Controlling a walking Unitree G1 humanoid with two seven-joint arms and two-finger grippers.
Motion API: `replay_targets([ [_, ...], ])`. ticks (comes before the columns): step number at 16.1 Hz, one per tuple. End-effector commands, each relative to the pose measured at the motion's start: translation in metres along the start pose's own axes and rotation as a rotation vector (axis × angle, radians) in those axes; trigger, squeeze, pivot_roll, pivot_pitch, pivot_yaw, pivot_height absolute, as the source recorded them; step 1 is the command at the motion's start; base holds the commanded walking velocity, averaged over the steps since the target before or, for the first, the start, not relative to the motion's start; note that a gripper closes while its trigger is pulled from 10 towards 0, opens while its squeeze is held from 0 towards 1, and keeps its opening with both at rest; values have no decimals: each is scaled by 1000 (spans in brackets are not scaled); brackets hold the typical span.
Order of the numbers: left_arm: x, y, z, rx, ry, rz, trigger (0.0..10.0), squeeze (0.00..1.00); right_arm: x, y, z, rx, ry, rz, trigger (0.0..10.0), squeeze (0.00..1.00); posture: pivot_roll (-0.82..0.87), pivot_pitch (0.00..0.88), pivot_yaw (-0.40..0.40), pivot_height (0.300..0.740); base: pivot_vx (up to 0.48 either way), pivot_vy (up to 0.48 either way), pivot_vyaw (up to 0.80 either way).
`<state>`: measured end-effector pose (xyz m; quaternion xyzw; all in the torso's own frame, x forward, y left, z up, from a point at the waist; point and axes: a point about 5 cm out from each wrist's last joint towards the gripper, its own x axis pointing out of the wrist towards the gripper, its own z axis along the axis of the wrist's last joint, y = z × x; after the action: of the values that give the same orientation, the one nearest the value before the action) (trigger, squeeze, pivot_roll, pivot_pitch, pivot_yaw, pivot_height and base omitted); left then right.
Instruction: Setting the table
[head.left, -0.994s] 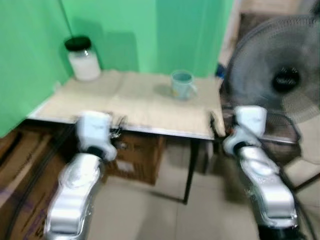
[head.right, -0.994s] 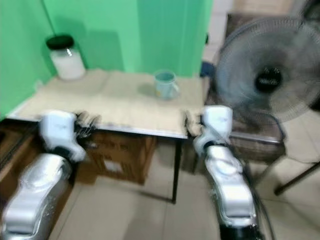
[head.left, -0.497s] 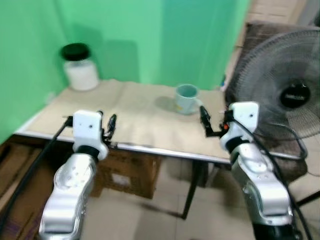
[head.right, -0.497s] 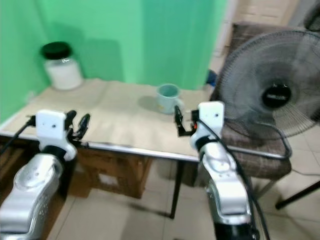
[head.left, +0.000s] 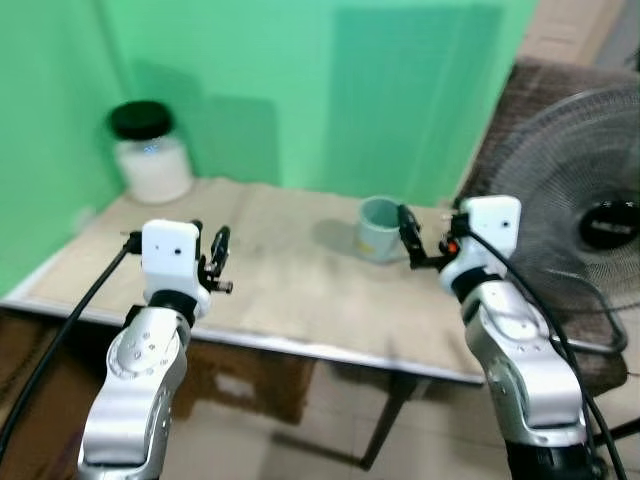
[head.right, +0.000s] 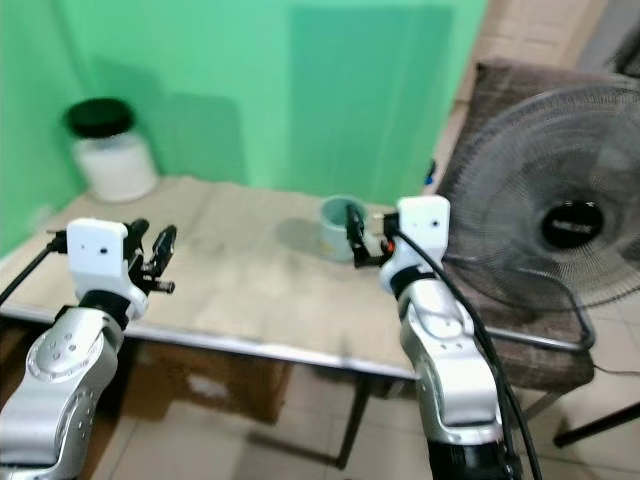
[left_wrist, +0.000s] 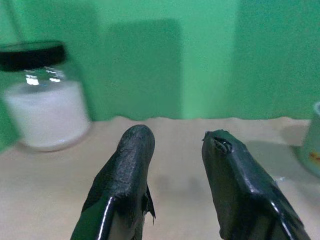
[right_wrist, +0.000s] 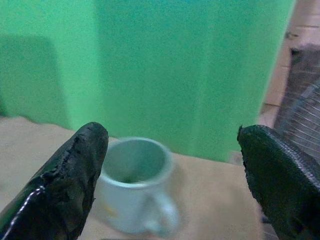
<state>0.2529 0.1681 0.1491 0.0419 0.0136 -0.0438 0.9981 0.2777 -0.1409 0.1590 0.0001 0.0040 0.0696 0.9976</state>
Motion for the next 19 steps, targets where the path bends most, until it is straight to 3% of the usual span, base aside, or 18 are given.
replay_targets([
  [1,0,-4,4,-22,-12,-37,10000,0,-1,-1,1,19,-4,6,10000,0,40,0,15,740,0,0,0],
  [2,-1,-4,2,-30,3,-57,10000,561,-1,0,2,28,-8,13,10000,0,37,0,34,740,0,0,0],
  [3,-6,-6,-3,-23,41,-112,10000,1000,-2,0,0,50,0,5,10000,882,28,0,55,740,0,0,0],
  [4,-9,-7,-5,-12,51,-154,10000,1000,-2,-2,-1,141,0,-8,10000,1000,24,0,66,740,0,0,0],
  [5,-10,-9,-6,-2,49,-178,10000,1000,-2,-6,-1,193,-7,9,10000,1000,23,0,71,740,0,0,0],
  [6,-7,-13,-7,33,50,-219,10000,1000,0,-7,0,181,-24,90,10000,1000,28,0,66,740,0,0,0],
  [9,-5,-19,-14,73,91,-345,10000,1000,13,-9,-2,85,-66,266,10000,1000,7,0,95,740,0,0,0],
  [11,-8,-23,-18,83,110,-395,10000,1000,17,-11,-4,48,-60,305,10000,1000,-1,0,98,740,0,0,0],
  [14,-7,-39,-27,98,145,-549,10000,1000,33,-23,-22,-28,19,382,10000,1000,-12,0,96,740,0,0,0],
  [17,-11,-51,-34,113,181,-664,10000,1000,36,-30,-40,-98,88,398,10000,1000,-20,0,93,740,0,0,0],
  [19,-9,-55,-37,116,188,-687,10000,1000,41,-38,-51,-125,126,336,10000,0,-21,0,93,740,0,0,0],
])
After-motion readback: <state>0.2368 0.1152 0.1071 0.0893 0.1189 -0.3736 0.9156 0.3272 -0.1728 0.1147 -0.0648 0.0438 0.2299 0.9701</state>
